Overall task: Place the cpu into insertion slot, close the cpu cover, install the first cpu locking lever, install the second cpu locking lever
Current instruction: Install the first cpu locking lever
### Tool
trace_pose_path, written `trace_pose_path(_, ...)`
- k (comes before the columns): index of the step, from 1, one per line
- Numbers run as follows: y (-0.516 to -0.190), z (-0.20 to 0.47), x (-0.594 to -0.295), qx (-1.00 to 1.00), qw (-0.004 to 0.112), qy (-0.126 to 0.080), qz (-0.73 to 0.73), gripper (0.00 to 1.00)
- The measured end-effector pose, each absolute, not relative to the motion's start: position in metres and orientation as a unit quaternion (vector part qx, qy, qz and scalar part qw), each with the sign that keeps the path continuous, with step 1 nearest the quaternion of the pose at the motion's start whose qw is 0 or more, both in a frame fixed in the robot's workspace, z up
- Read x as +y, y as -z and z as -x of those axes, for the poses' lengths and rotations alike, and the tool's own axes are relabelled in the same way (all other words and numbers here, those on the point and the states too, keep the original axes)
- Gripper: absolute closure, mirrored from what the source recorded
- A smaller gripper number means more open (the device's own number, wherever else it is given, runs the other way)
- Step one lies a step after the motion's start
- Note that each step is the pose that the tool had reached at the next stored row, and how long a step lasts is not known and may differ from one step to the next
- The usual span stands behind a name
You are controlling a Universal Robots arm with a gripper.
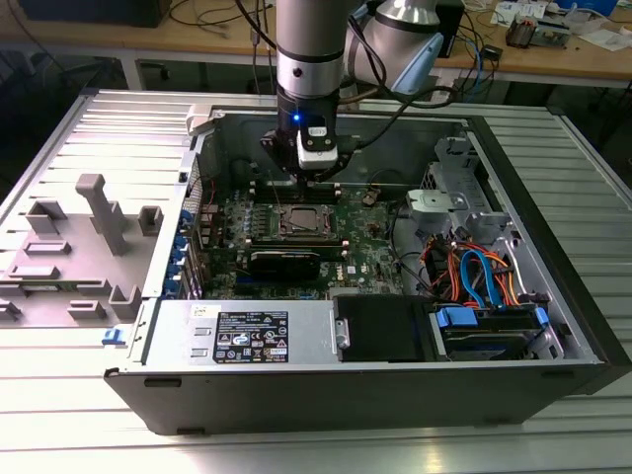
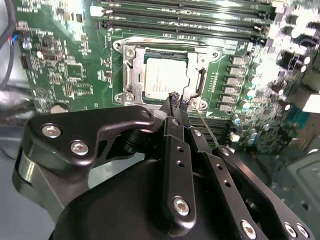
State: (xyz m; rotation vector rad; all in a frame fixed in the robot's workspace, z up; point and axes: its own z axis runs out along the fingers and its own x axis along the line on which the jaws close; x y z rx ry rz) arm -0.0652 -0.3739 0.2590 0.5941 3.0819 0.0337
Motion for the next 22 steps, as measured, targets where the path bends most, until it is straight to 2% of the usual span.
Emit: trace_pose_path(22, -0.2590, 0.0655, -0.3739, 0.989, 0.001, -0.011, -0.150, 0.89)
